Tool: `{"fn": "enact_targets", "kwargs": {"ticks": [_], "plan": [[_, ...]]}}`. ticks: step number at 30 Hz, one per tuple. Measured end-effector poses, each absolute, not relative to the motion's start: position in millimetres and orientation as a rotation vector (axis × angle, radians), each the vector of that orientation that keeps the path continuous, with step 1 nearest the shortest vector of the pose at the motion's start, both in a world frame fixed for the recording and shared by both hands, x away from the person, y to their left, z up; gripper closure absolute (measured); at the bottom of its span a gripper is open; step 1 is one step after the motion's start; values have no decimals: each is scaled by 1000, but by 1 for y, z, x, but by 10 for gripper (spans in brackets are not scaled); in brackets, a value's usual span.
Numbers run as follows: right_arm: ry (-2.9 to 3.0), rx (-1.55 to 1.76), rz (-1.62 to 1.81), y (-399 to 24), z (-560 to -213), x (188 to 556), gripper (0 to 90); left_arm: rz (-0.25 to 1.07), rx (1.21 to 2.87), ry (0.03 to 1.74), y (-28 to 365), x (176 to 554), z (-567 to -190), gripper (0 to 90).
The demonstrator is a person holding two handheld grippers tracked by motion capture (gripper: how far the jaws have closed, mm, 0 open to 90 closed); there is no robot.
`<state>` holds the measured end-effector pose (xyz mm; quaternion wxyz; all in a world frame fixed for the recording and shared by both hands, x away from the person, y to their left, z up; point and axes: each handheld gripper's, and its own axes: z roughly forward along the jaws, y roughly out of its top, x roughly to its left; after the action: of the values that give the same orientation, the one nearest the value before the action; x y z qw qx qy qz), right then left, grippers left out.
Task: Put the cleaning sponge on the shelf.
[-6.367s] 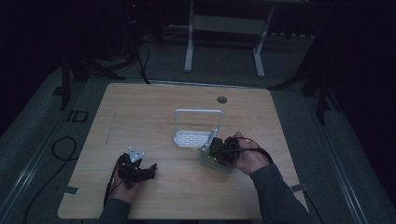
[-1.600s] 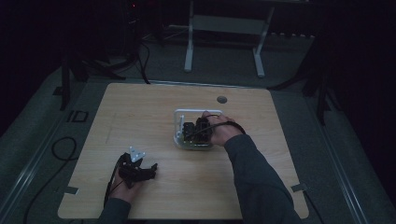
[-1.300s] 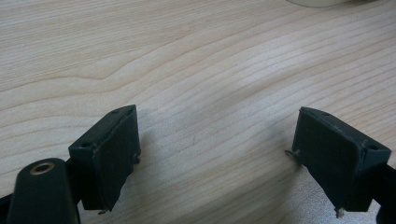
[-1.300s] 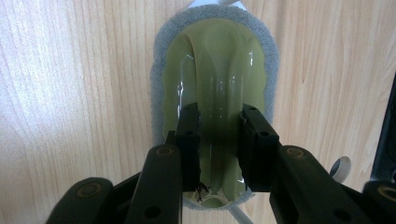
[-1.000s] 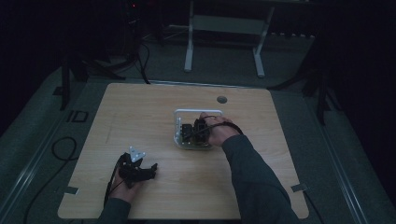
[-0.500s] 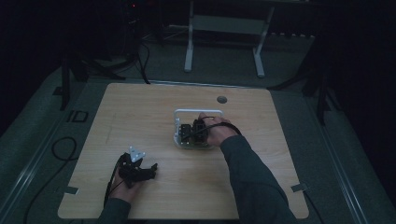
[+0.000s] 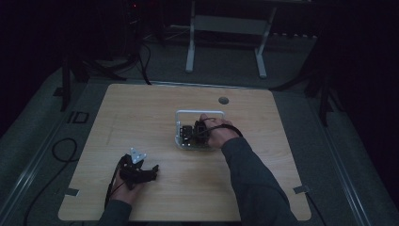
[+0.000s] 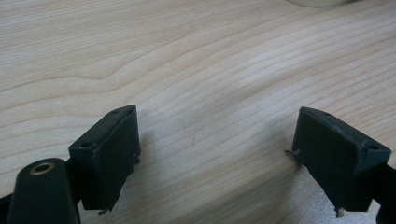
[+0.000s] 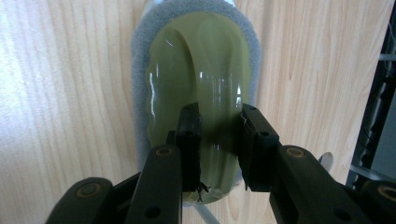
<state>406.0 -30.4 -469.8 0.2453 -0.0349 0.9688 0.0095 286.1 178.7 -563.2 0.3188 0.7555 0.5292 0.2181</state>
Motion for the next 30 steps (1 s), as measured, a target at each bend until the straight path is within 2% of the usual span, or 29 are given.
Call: {"fn": "enact_targets", "kwargs": {"ticks": [11,25,30], "plan": [[2627,-69,41,-31,-471,409,711,574,1987,1392,179,286,-563,152],[2625,-25,66,-35,-468,410,555,574,1987,1392,179,286,-563,152],[2619,-27,87,-36,-463,407,529,574,1987,1392,179,286,-563,152]]}}
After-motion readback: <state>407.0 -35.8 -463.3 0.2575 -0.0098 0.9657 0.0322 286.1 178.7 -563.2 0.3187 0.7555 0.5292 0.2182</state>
